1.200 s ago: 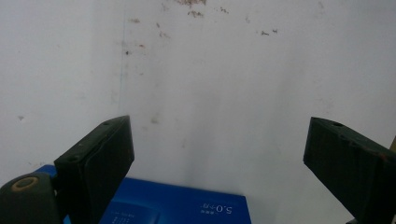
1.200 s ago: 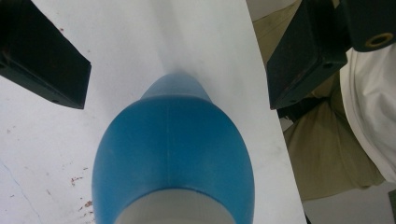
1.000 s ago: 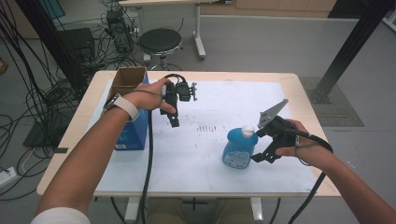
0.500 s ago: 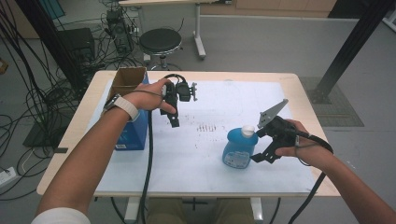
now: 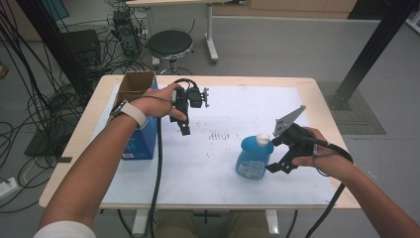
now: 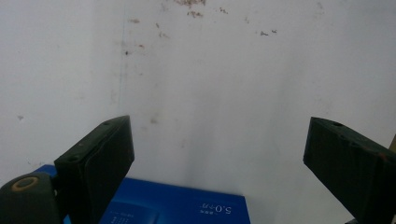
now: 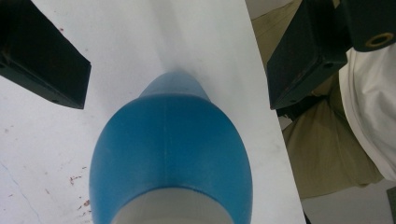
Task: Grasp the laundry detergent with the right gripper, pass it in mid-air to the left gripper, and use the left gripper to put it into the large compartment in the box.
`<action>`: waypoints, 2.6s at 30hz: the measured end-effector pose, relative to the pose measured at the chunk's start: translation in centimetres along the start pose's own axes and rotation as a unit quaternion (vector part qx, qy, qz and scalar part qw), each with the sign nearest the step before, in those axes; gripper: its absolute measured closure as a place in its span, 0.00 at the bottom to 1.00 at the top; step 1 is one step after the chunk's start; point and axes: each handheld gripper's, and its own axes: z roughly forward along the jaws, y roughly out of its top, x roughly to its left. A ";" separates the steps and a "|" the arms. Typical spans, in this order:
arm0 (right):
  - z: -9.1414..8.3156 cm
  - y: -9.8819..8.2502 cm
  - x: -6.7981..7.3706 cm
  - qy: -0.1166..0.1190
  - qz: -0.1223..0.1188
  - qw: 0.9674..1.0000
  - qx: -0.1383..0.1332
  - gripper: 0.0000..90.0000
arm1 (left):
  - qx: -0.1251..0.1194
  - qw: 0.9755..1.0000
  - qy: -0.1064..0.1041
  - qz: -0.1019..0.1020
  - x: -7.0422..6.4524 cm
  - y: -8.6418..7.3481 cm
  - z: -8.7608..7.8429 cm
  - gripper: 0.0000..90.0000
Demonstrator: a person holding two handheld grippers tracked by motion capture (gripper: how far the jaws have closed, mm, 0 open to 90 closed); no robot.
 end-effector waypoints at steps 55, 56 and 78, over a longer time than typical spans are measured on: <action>0.2 0.3 -0.2 0.005 0.005 1.000 -0.005 0.06 | -0.005 1.000 0.001 -0.005 0.0 -0.2 0.0 0.10; 0.2 0.3 -0.2 0.005 0.005 1.000 -0.004 0.06 | -0.005 1.000 0.001 -0.004 0.0 -0.2 0.0 0.10; 0.4 0.3 -0.2 0.002 0.007 1.000 -0.007 0.06 | -0.007 1.000 0.002 -0.004 0.1 -0.3 0.1 0.10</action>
